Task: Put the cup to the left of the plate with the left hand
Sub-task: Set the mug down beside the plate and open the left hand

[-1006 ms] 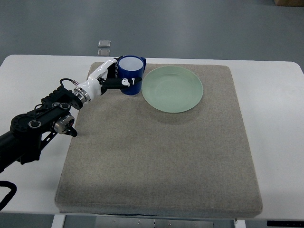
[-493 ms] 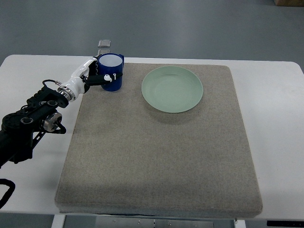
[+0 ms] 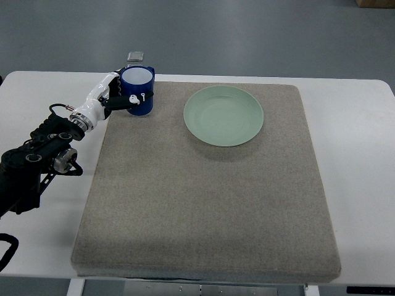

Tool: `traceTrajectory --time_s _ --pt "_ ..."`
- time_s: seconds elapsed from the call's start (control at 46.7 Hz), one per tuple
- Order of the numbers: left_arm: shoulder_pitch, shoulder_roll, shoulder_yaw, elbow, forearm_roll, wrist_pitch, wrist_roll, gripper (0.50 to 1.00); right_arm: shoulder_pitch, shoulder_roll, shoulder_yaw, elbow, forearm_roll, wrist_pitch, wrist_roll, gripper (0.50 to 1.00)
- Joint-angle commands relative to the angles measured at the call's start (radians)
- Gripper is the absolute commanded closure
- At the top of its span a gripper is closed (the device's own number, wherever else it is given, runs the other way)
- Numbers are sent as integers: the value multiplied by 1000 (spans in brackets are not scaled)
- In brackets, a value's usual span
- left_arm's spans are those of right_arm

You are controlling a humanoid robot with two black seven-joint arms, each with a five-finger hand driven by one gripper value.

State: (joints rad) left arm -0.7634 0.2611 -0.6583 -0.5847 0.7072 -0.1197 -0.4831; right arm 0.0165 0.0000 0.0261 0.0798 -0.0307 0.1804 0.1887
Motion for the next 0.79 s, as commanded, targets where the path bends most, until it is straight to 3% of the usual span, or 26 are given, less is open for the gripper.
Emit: traceTrajectory --time_s 0.0,0.064,0.214,0.321,0.385,0.428,0.578,0.771 --pt "12 -3 -1 5 0 2 0 772 0 0 0 0 0 -1 0 568" --pt "21 -5 -1 5 0 2 0 769 0 0 0 0 0 -1 0 568" --pt "22 -10 -3 5 0 5 1 714 0 0 0 0 0 -1 0 568" --pt "22 -11 -3 3 0 5 1 647 0 0 0 0 0 -1 0 568" --pt "22 -11 -4 3 0 6 1 570 0 0 0 0 0 -1 0 568" --pt "22 -11 -4 3 0 8 1 547 -1 0 0 0 2 -1 0 568" --pt "21 -11 -4 -3 0 17 1 506 0 0 0 0 0 -1 0 568" --pt "18 -10 -4 -6 -23 15 1 504 0 0 0 0 0 -1 0 568"
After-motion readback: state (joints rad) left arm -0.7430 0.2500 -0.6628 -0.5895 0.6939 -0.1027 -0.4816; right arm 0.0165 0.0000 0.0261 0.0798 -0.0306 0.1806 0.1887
